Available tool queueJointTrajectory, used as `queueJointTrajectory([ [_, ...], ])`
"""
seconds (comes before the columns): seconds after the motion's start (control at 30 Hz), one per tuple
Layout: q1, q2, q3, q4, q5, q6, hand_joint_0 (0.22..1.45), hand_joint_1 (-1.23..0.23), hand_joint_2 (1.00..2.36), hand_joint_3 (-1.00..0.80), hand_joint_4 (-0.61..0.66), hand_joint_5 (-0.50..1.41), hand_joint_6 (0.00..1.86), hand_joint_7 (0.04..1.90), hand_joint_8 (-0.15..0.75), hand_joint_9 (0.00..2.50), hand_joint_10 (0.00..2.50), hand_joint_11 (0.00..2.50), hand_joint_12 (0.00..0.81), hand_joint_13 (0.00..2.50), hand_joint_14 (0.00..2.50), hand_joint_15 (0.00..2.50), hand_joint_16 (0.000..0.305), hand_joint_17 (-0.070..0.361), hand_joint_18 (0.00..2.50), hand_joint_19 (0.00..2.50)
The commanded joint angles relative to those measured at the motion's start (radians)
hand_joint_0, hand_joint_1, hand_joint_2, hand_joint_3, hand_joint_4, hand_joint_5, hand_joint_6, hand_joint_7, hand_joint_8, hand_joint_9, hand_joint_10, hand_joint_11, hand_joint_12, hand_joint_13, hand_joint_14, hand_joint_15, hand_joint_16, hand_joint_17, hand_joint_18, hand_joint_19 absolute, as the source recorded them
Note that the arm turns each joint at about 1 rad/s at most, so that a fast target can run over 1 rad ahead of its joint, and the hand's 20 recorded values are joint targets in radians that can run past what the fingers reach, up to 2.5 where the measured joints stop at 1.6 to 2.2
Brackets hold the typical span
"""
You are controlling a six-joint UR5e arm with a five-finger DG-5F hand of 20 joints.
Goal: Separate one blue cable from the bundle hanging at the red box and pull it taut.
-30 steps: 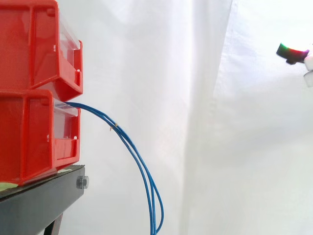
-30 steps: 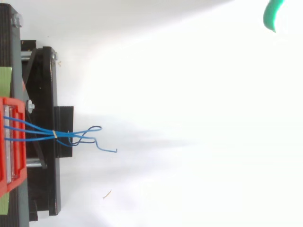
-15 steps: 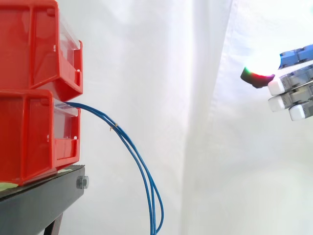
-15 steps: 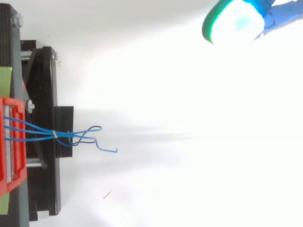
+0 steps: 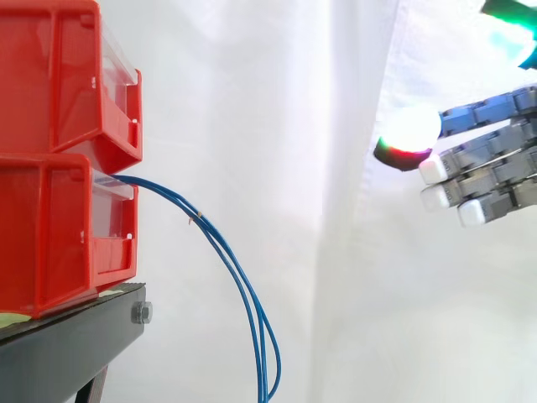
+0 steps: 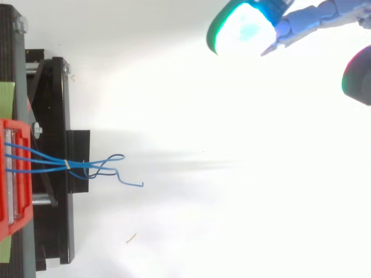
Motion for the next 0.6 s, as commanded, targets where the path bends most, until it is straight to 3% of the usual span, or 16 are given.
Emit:
queueJointTrajectory([
  [0.0,0.0,-0.041,0.037,-0.003,0.002,0.0,0.49,-0.57,1.0,-0.5,0.21,-0.22,0.5,0.77,0.283,0.58,0.01,0.23,0.358,0.53,0.01,0.25,0.048,0.109,0.49,0.48],
  [0.07,0.0,-0.081,0.059,0.002,0.0,0.006,0.49,-0.57,1.0,-0.5,0.21,-0.22,0.5,0.78,0.284,0.59,0.0,0.24,0.357,0.53,0.01,0.25,0.048,0.109,0.5,0.48],
  [0.37,0.006,-0.114,0.1,0.016,0.003,-0.002,0.49,-0.57,1.0,-0.5,0.22,-0.22,0.5,0.78,0.289,0.6,0.01,0.26,0.36,0.54,0.01,0.26,0.048,0.108,0.51,0.5],
  [0.57,0.008,-0.176,0.145,0.007,0.002,0.004,0.49,-0.57,1.0,-0.5,0.22,-0.22,0.5,0.78,0.289,0.61,0.01,0.26,0.359,0.54,0.01,0.26,0.048,0.108,0.52,0.5],
])
